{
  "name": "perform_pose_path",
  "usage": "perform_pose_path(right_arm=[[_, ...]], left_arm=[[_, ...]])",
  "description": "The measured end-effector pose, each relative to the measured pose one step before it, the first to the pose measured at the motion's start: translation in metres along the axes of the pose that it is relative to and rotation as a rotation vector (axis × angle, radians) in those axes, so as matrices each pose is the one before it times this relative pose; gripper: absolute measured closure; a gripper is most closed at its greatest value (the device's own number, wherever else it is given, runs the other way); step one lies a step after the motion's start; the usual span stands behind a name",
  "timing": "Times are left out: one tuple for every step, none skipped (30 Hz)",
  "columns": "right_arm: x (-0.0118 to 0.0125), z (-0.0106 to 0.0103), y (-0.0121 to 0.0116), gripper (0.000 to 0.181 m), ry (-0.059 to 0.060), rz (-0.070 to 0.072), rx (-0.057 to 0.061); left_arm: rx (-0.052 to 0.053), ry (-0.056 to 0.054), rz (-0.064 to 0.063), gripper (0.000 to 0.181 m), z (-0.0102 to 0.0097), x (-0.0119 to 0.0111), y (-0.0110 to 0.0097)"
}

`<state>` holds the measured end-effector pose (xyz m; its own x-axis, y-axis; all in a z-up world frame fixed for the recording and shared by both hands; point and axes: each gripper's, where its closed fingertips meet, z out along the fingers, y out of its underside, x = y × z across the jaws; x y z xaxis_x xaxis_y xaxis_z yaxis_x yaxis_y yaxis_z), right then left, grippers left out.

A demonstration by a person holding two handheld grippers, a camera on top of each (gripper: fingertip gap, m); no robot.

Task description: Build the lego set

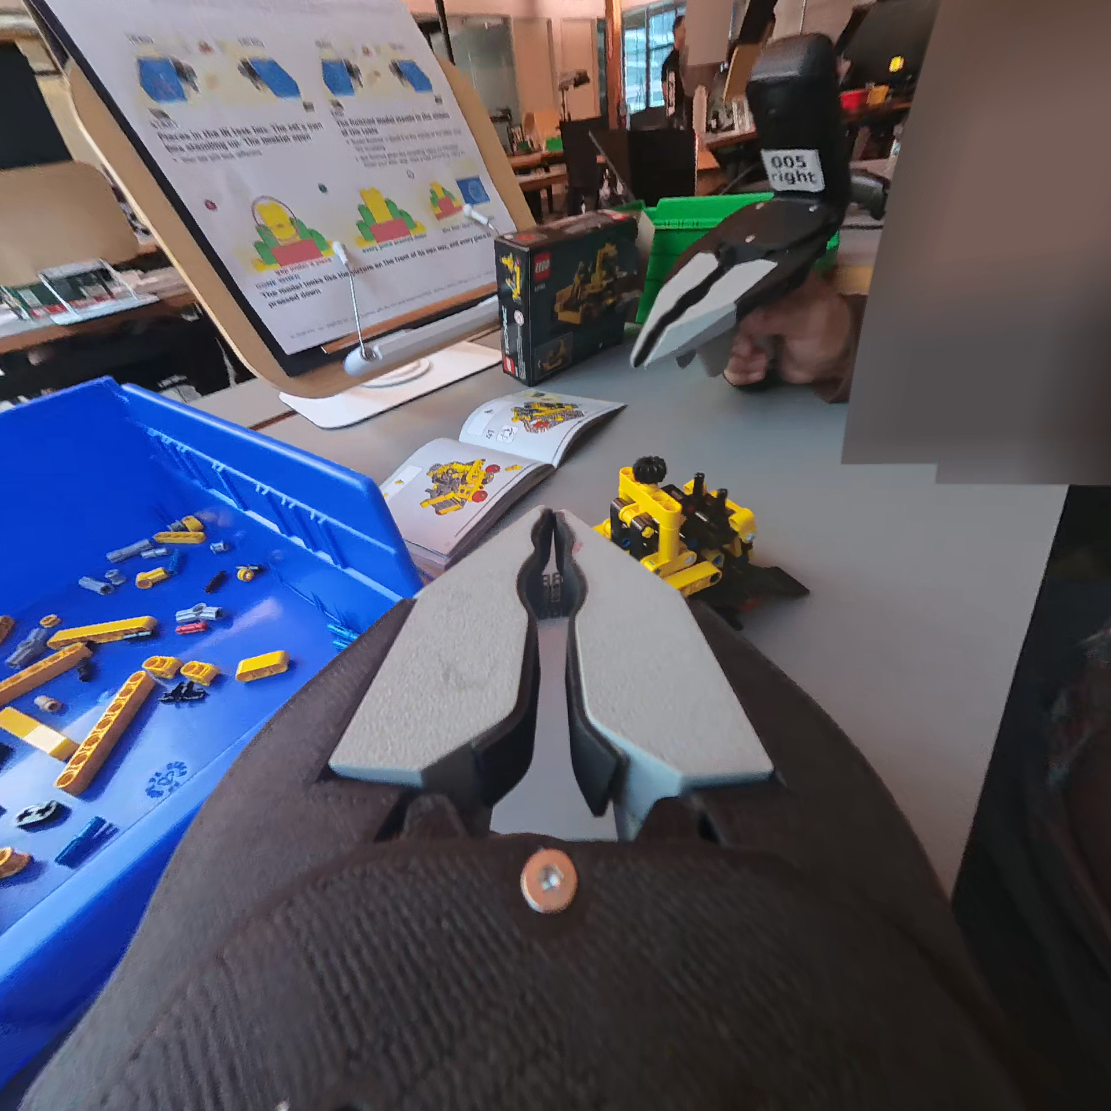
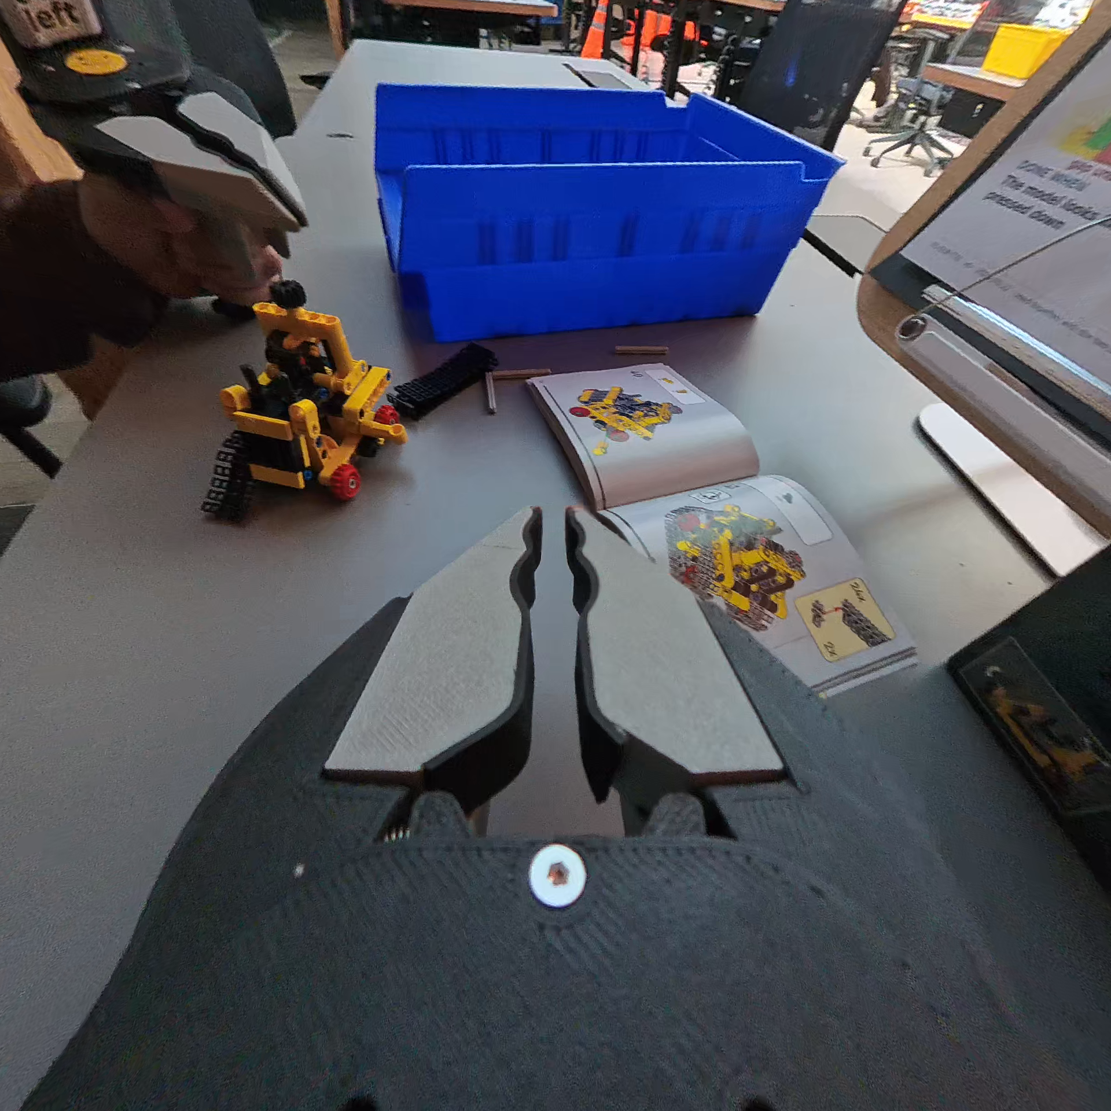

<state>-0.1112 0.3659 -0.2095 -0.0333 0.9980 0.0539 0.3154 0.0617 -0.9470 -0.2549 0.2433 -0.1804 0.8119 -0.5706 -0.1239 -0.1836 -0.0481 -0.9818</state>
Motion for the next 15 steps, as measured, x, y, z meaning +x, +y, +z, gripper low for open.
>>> perform_pose_path(right_arm=[[-0.00582,-0.00011,-0.00061,0.177,-0.0319,0.0064,0.0048],[-0.00523,-0.00032,-0.00085,0.177,-0.0252,0.005,0.0066],[-0.00496,-0.00042,-0.00086,0.176,-0.0213,0.0058,0.0071],[-0.0043,-0.0005,-0.00098,0.175,-0.0171,0.0102,0.0075],[-0.00375,-0.00031,-0.00127,0.174,-0.0137,0.016,0.0094],[-0.00369,-0.00024,-0.00128,0.173,-0.0138,0.0176,0.0102],[-0.00324,-0.00016,-0.0011,0.172,-0.0122,0.016,0.0086],[-0.00293,-0.00028,-0.00066,0.171,-0.0109,0.0129,0.0062],[-0.00271,-0.00028,-0.00057,0.169,-0.0098,0.0091,0.0057],[-0.00181,-0.00035,-0.0007,0.169,-0.0043,0.0067,0.0062],[-0.00113,-0.00029,-0.00046,0.168,0.0004,0.0055,0.005],[-0.00131,0.00001,-0.00042,0.167,-0.0009,0.0018,0.0034],[-0.00086,0.0005,0.00023,0.167,0.0014,-0.0037,-0.0017],[0.00007,0.00113,0.0014,0.166,0.0078,-0.0082,-0.0109],[0.0001,0.0018,0.00193,0.165,0.0067,-0.0086,-0.0163]], left_arm=[[0.0175,-0.0113,0.0088,0.181,-0.00183,-0.00042,-0.00215],[0.0114,-0.0059,0.007,0.181,-0.00119,0.00005,-0.00143],[0.004,0.0023,0.0033,0.181,-0.00041,0.00067,-0.00056],[-0.0032,0.0051,-0.0014,0.181,0.00032,0.00056,0.00042],[-0.0079,0.0093,-0.0011,0.181,0.00087,0.001,0.00099],[-0.0074,0.0082,0.0013,0.181,0.00075,0.00114,0.00096],[-0.0027,-0.0005,0.0042,0.181,0.00025,0.00043,0.0003],[0.0024,-0.0053,0.0074,0.181,-0.0002,0.00013,-0.00029],[0.0052,-0.0071,0.0103,0.181,-0.00055,0.0003,-0.00062],[0.0039,-0.008,0.011,0.181,-0.00038,0.00017,-0.00051],[-0.0014,-0.0036,0.0095,0.181,0.0002,0.0007,0.00013],[-0.0078,0.0089,0.0046,0.181,0.00077,0.00218,0.0008],[-0.0138,0.012,0.0011,0.181,0.00133,0.00215,0.00161],[-0.0158,0.0014,0.0001,0.181,0.00156,0.00038,0.00198],[-0.0148,-0.0007,0.0001,0.181,0.00157,-0.00002,0.00171]])
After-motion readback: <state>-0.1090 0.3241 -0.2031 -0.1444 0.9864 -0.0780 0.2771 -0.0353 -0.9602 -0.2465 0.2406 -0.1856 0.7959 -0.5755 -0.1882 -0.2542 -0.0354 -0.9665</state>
